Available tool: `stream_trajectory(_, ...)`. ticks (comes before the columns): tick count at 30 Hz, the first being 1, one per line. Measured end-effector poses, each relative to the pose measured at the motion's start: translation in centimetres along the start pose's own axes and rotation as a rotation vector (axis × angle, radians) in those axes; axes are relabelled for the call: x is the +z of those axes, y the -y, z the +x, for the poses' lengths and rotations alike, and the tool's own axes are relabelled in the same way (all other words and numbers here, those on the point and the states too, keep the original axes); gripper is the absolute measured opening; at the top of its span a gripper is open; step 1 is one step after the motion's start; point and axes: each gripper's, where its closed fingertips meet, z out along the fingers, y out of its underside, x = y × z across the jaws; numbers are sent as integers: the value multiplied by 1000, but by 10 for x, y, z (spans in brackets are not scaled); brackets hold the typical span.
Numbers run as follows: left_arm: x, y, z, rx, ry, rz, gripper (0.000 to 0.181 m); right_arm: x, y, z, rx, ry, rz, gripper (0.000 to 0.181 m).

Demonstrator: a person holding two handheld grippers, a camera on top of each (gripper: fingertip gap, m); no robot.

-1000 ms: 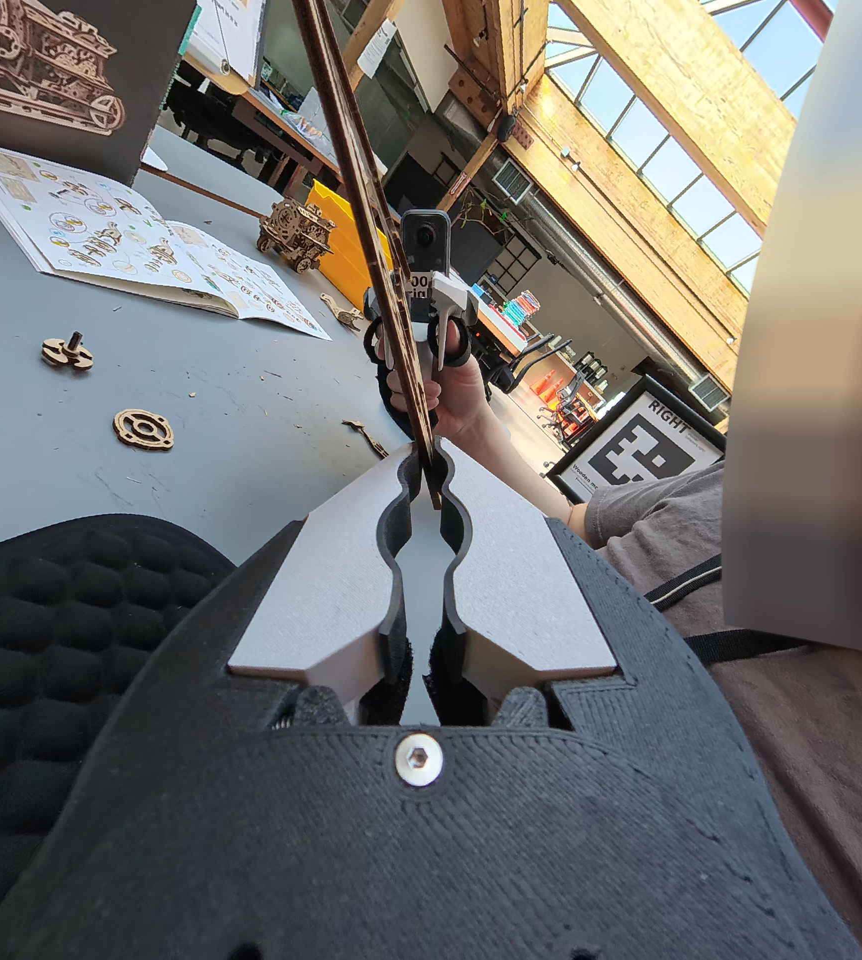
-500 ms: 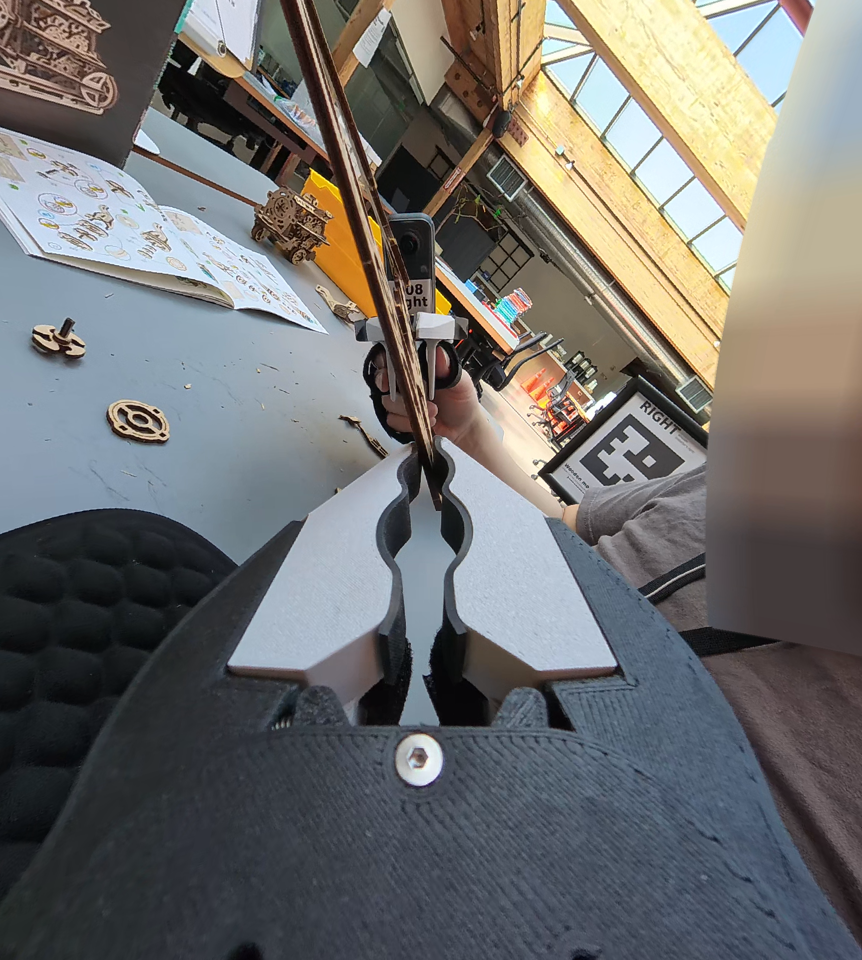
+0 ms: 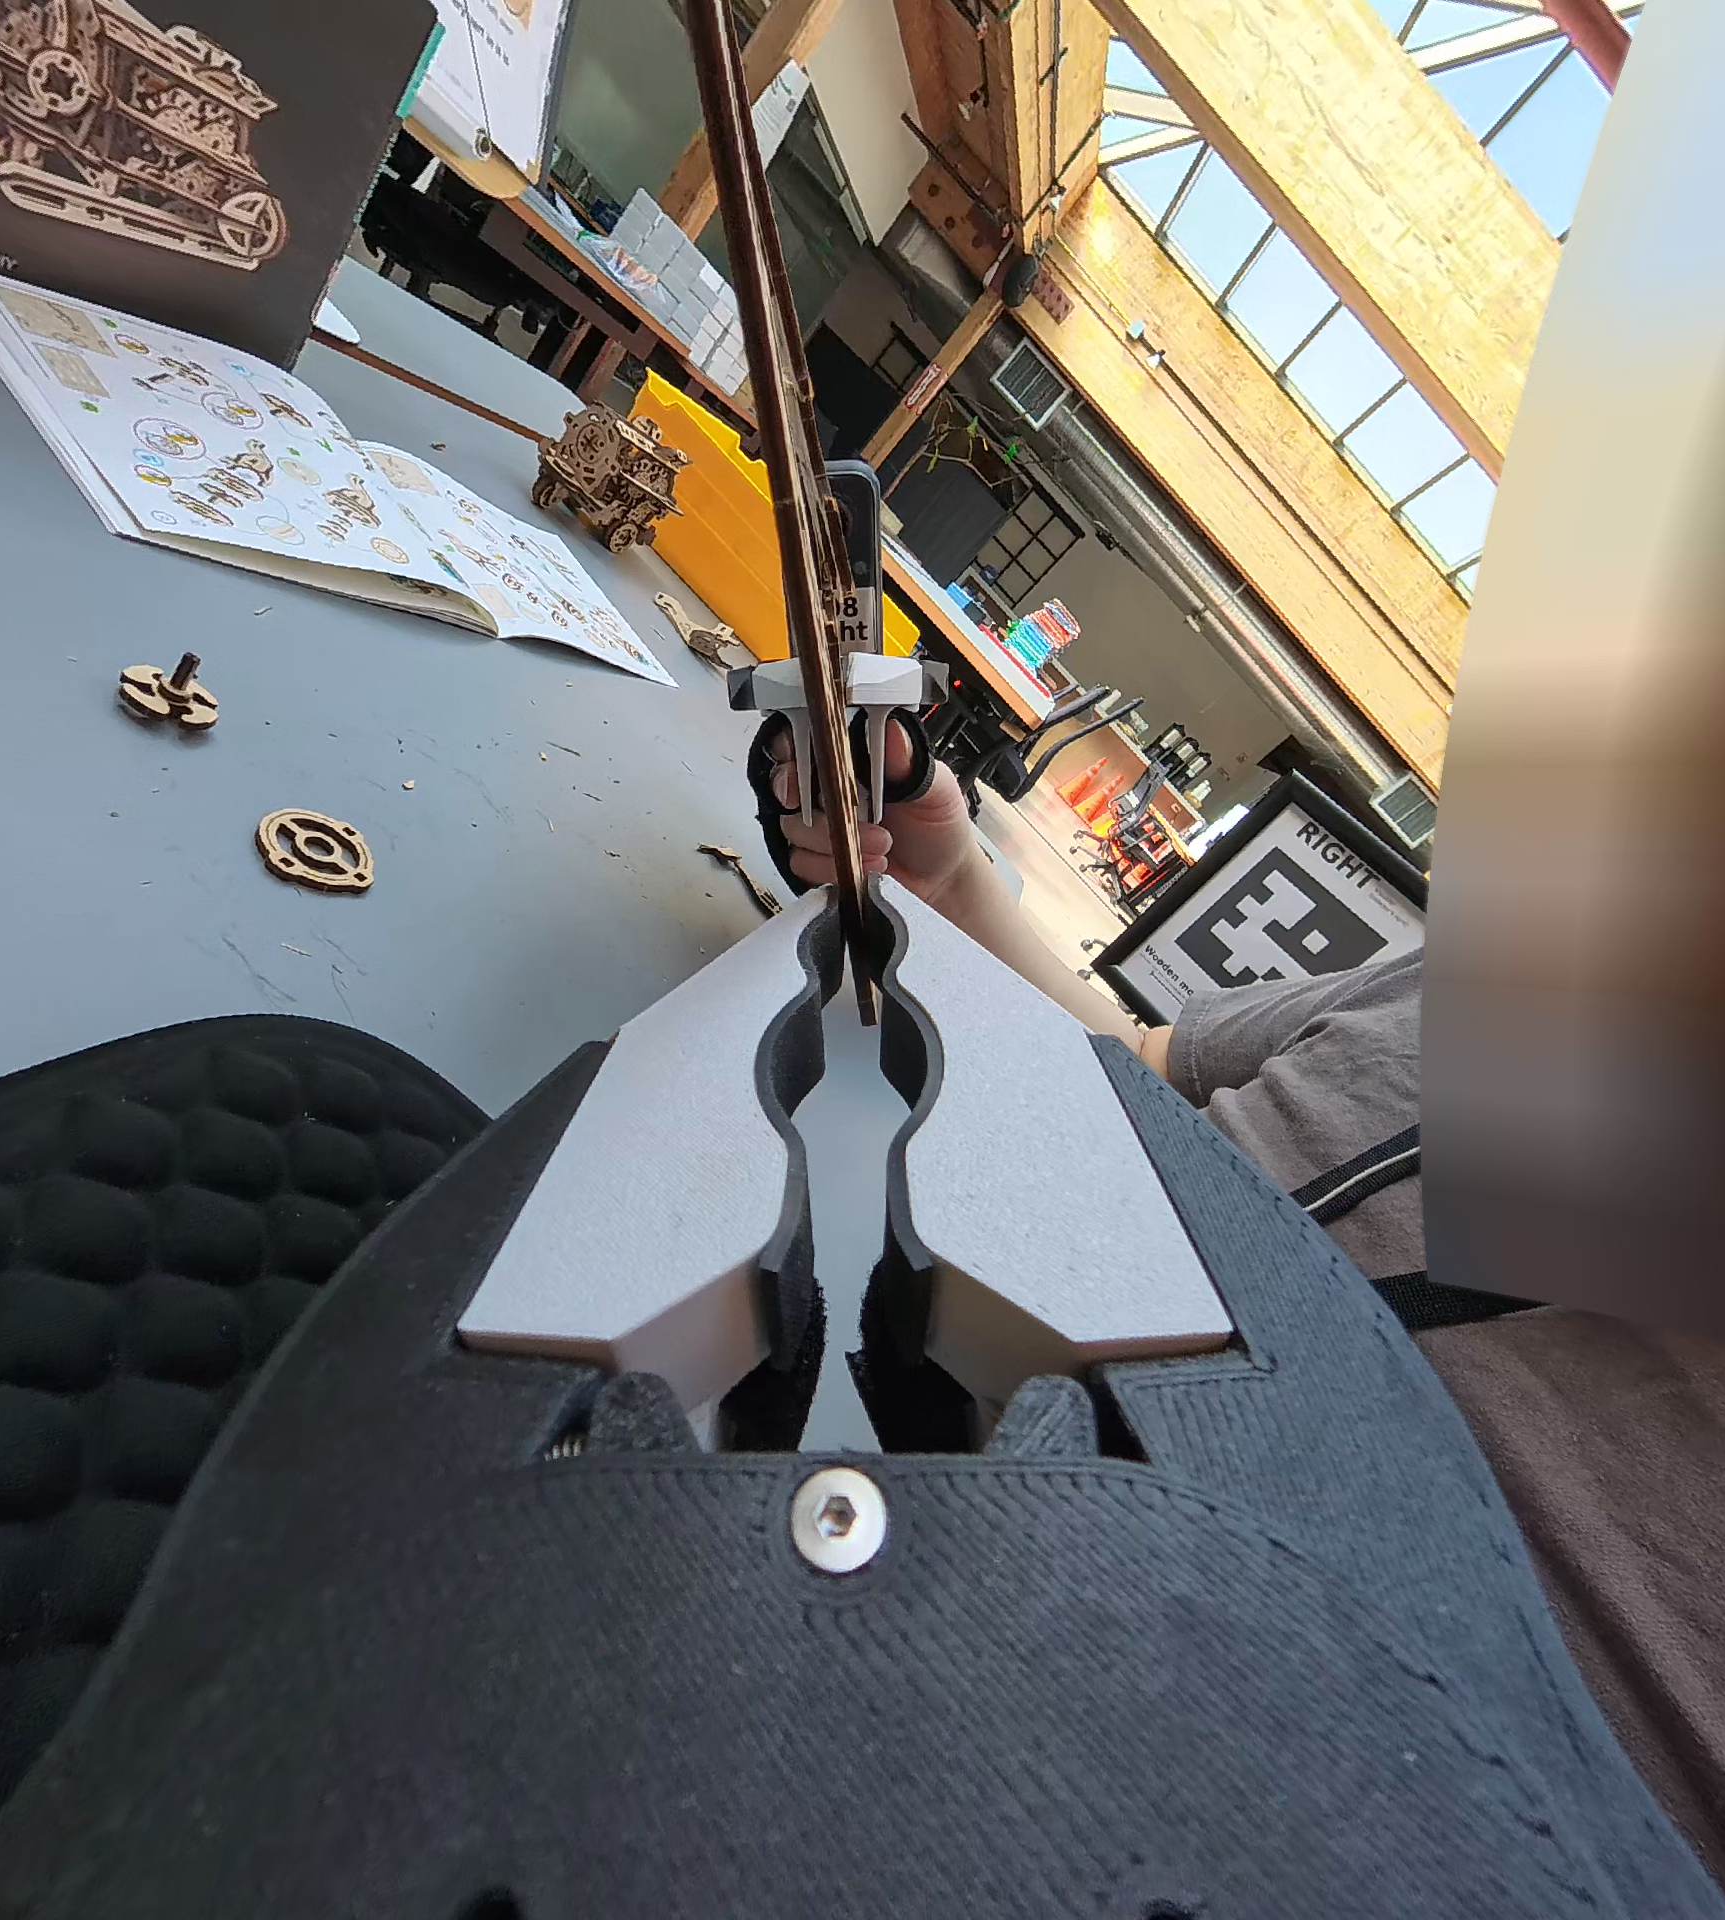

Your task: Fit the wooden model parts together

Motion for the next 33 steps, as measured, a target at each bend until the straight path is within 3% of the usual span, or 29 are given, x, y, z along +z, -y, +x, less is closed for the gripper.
stream_trajectory(20,-7,5,-5,-17,14,41,1,4,-7,5,-12,-25,-28,2)
stream_trajectory(24,-10,5,-6,-16,22,42,1,0,1,6,2,-32,19,16)
stream_trajectory(33,-12,5,-6,-14,22,43,1,-11,14,10,0,-64,91,17)
